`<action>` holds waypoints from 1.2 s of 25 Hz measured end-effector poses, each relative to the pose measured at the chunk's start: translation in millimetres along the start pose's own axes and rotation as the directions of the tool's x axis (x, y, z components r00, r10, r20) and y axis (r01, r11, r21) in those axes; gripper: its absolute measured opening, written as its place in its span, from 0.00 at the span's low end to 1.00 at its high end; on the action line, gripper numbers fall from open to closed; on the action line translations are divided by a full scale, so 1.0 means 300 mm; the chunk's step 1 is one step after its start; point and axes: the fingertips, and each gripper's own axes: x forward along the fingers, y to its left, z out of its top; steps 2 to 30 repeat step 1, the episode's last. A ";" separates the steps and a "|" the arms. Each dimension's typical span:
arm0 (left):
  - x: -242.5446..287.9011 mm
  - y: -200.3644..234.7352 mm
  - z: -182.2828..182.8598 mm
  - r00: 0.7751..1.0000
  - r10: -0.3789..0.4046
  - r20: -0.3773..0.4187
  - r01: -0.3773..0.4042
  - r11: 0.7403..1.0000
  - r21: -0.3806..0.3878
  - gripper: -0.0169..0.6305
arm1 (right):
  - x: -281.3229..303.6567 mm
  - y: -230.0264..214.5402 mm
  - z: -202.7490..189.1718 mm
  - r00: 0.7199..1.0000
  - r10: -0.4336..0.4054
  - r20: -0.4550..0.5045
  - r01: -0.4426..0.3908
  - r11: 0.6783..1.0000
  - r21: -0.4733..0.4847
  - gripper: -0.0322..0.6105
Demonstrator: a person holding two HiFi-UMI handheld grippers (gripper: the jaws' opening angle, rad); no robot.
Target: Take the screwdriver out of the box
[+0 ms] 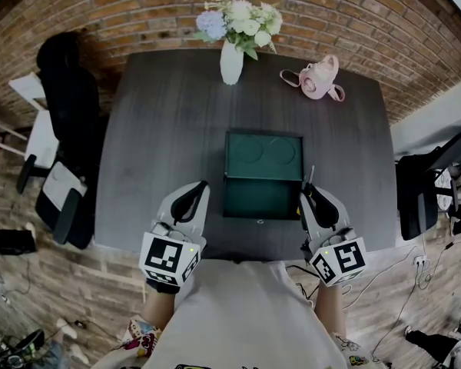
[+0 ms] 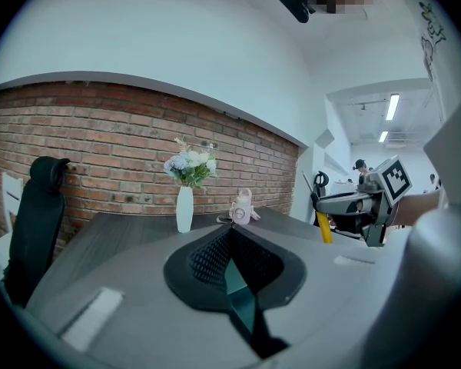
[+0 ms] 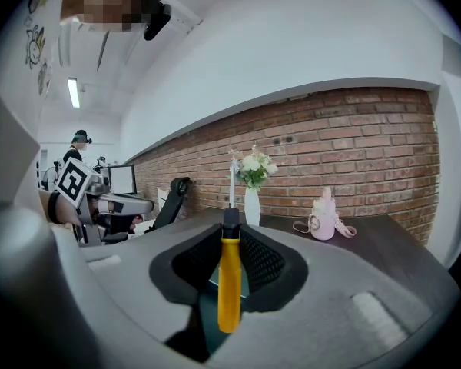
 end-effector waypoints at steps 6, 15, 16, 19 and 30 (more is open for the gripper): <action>-0.001 -0.001 -0.001 1.000 0.000 -0.001 0.000 1.000 0.001 0.02 | -0.001 -0.001 -0.003 1.000 -0.001 0.001 0.001 1.000 0.001 0.17; -0.001 -0.001 -0.001 1.000 0.000 -0.001 0.000 1.000 0.001 0.02 | -0.001 -0.001 -0.003 1.000 -0.001 0.001 0.001 1.000 0.001 0.17; -0.001 -0.001 -0.001 1.000 0.000 -0.001 0.000 1.000 0.001 0.02 | -0.001 -0.001 -0.003 1.000 -0.001 0.001 0.001 1.000 0.001 0.17; -0.001 -0.001 -0.001 1.000 0.000 -0.001 0.000 1.000 0.001 0.02 | -0.001 -0.001 -0.003 1.000 -0.001 0.001 0.001 1.000 0.001 0.17; -0.001 -0.001 -0.001 1.000 0.000 -0.001 0.000 1.000 0.001 0.02 | -0.001 -0.001 -0.003 1.000 -0.001 0.001 0.001 1.000 0.001 0.17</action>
